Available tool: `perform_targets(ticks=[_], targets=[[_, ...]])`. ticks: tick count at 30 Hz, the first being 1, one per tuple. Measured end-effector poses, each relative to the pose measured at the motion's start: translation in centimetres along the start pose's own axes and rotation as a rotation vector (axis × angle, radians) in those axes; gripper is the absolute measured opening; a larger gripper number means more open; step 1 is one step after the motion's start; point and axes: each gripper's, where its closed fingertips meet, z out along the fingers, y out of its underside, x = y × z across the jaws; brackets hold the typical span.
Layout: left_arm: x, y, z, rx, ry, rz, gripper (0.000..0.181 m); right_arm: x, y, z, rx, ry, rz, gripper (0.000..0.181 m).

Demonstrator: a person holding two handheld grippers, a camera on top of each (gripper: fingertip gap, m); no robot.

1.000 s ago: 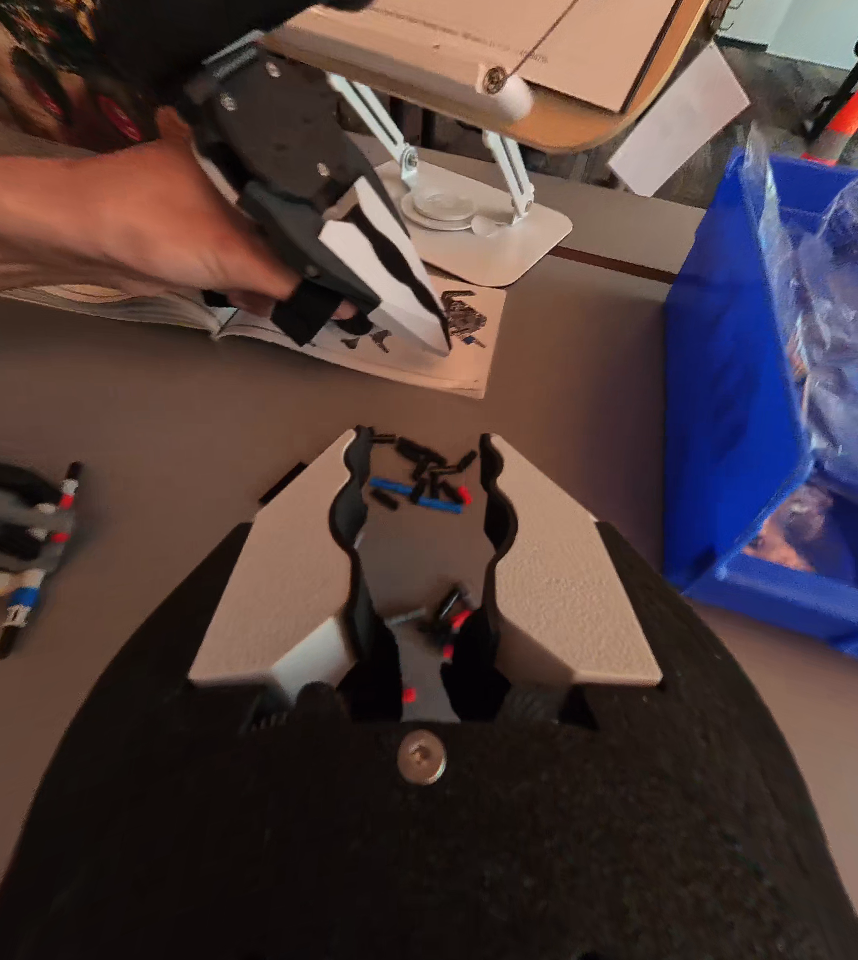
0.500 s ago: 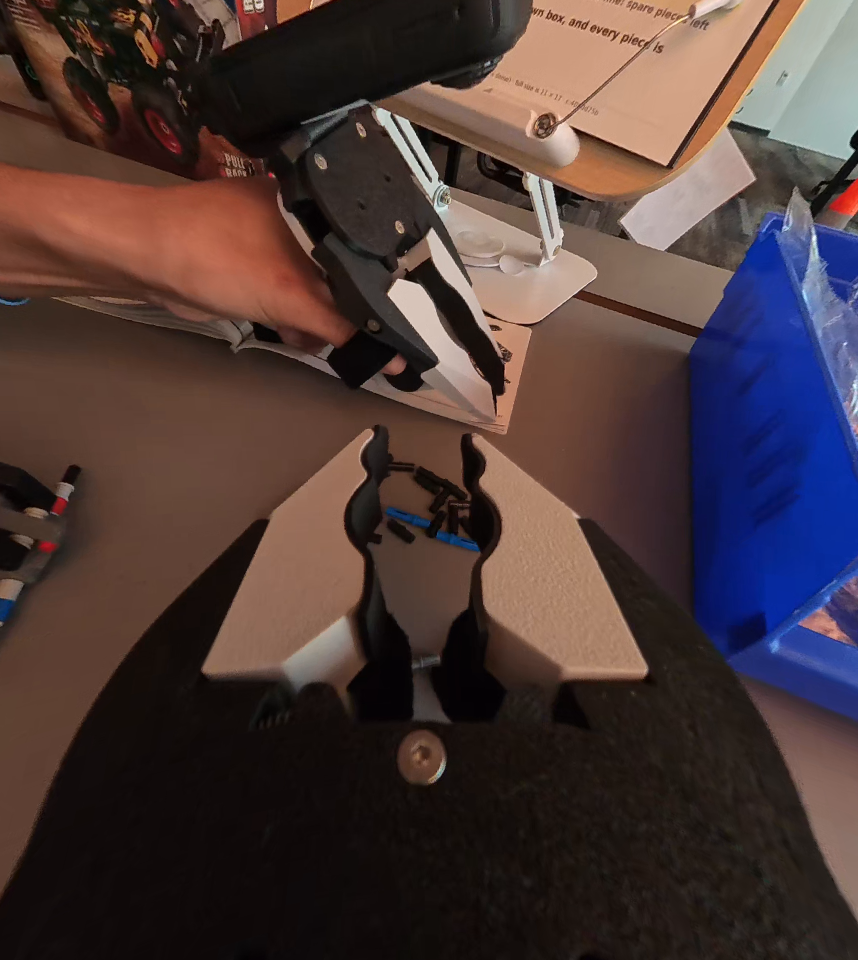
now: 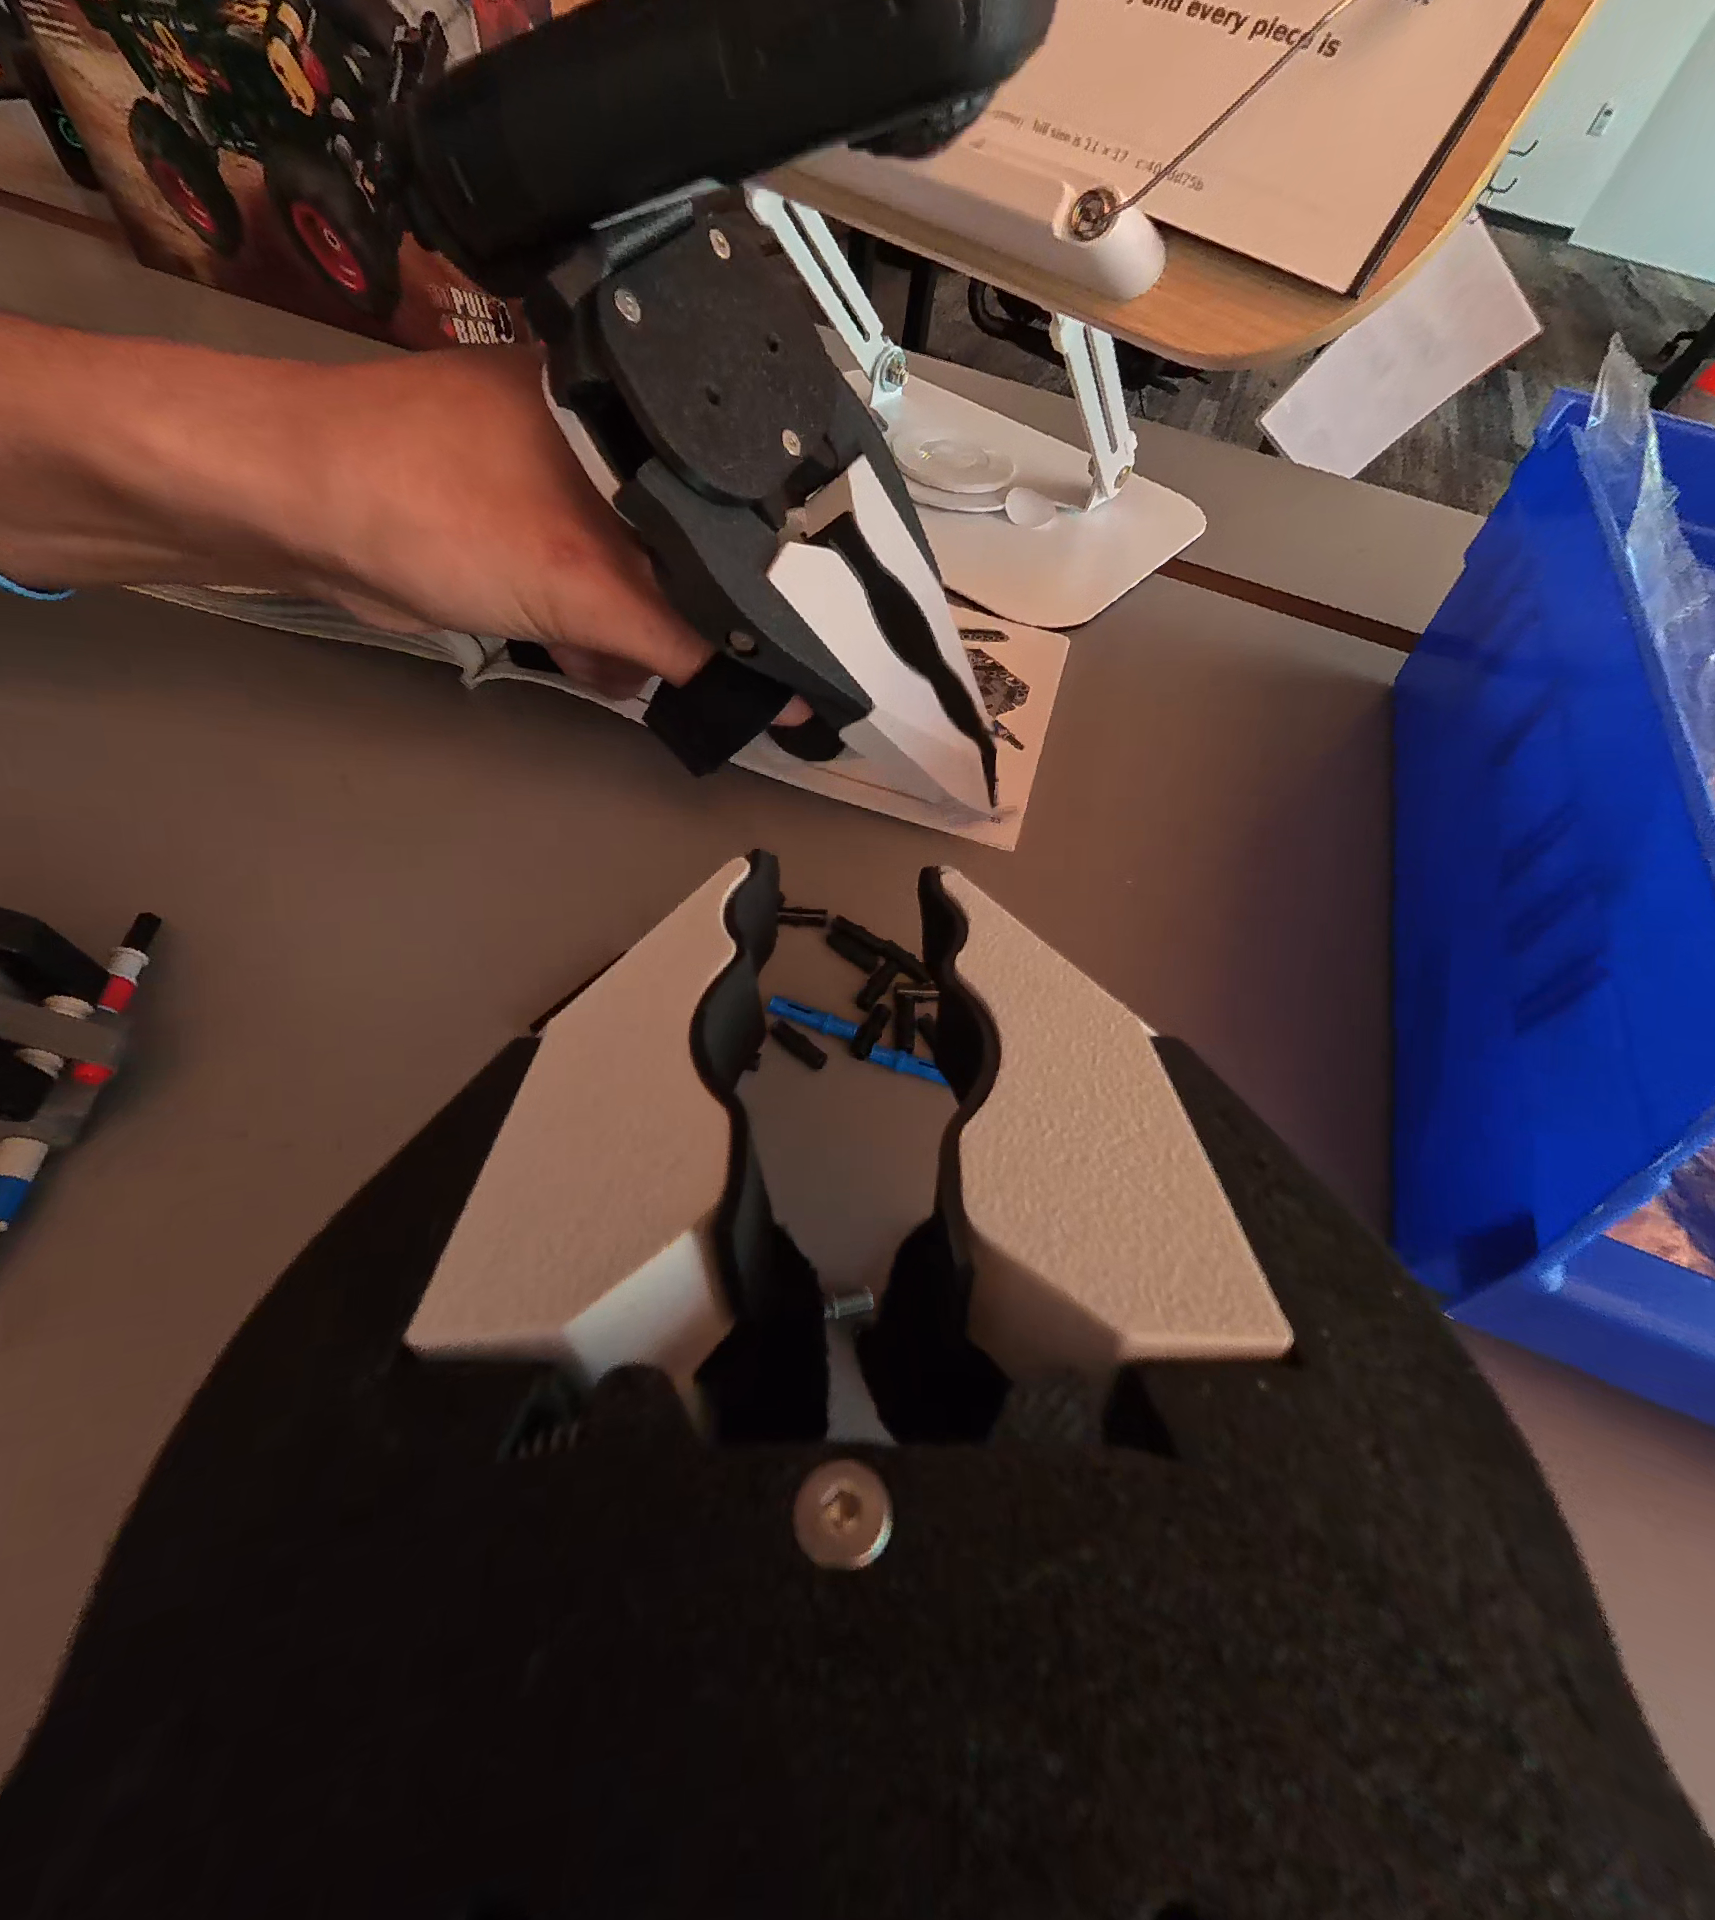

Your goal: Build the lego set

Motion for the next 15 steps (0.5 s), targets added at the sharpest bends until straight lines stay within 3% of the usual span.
perform_targets(ticks=[8,12,15], targets=[[-0.8,-0.1,-0.9,0.028,-0.015,-0.026,0.0,0.4,1.6,1.1,-0.099,-0.003,0.032,0.032],[-0.8,-0.1,-0.9,0.025,-0.014,-0.027,0.0,1.7,3.2,3.6,-0.3,0.006,-0.002,0.052],[-0.8,0.0,-0.8,0.034,-0.007,-0.044,0.0,2.5,2.9,6.2,-0.369,-0.043,-0.022,0.054]])
